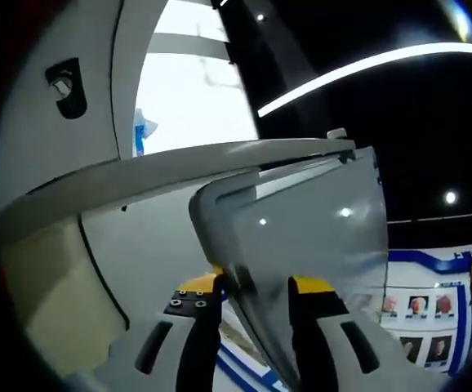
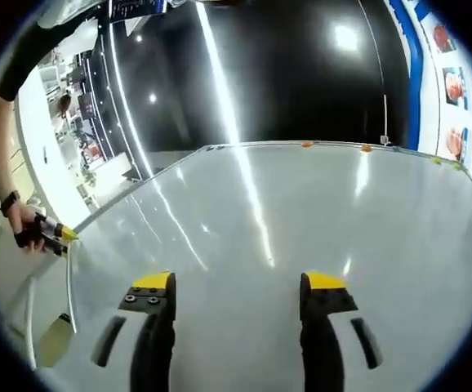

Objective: Wipe the writing off the whiteboard with the eraser

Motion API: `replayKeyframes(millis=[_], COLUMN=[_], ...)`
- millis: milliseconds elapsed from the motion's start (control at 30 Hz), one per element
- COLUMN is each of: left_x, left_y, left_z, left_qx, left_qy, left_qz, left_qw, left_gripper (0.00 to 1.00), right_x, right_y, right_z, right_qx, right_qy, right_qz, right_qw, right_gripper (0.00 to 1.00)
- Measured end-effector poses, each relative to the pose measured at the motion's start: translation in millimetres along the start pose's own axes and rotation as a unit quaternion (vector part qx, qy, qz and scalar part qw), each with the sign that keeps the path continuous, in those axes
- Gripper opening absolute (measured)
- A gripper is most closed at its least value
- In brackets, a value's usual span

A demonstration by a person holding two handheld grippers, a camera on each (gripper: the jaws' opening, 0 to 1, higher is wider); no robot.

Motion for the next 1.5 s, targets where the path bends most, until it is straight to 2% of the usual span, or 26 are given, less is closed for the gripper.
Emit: replayKeyframes(millis=[233,333,400,533,600,633,667,767,1000,1067,1167,1333,1500], left_x=[9,9,8,9,7,8,8,7,13,15,18,21,21], left_y=[11.3,12.3,4.0,6.3,-2.9,-0.9,1.7,-9.1,-3.5,1.4,-3.4,1.1,12.4], left_z=[3.8,4.7,0.7,3.5,-0.8,0.4,2.2,-4.2,-5.2,-6.6,-11.8,-13.5,-7.3], left_qx=[0.006,0.006,0.009,0.009,0.01,0.01,0.008,0.01,0.008,0.011,0.01,0.011,0.012], left_qy=[0.0,0.001,0.002,0.003,0.005,0.004,0.004,0.008,0.017,0.023,0.024,0.02,0.025], left_qz=[0.002,0.002,0.0,-0.001,-0.003,-0.003,-0.004,-0.004,-0.002,-0.004,-0.002,0.001,0.001], left_qw=[1.0,1.0,1.0,1.0,0.9999,0.9999,1.0,0.9999,0.9998,0.9997,0.9997,0.9997,0.9996], left_gripper=[0.34,0.34,0.34,0.34,0.34,0.34,0.34,0.34,0.38,0.37,0.39,0.38,0.37], right_x=[14,19,21,25,28,29,28,24,15,13,11,10,7], right_y=[10,13,15,18,19,18,21,27,17,16,13,16,21], right_z=[-18.7,-21.8,-22.3,-25.9,-26.5,-25.9,-21.6,-16.7,-6.5,-6.3,-11.6,-22.4,-16.3], right_qx=[-0.017,-0.019,-0.024,-0.024,-0.025,-0.023,-0.019,-0.026,-0.013,-0.015,-0.019,-0.024,-0.024], right_qy=[0.007,0.004,0.003,-0.006,-0.008,-0.009,-0.013,-0.016,-0.025,-0.022,-0.015,0.002,0.002], right_qz=[0.022,0.02,0.021,0.024,0.022,0.02,0.022,0.025,0.005,0.004,0.007,0.035,0.034], right_qw=[0.9996,0.9996,0.9995,0.9994,0.9994,0.9995,0.9995,0.9992,0.9996,0.9996,0.9997,0.9991,0.9992], right_gripper=[0.55,0.55,0.55,0.55,0.55,0.55,0.55,0.55,0.56,0.56,0.56,0.56,0.56])
Point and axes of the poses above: the point that each gripper's makers call its tool centre point, and the gripper's own axes: x roughly forward along the fingers, y roughly to its left, z roughly out of its top, the point moved 2 cm from there along -x, roughly backward along the fingers, and after that the axes turned 9 degrees about x, right-handed, at the moved point
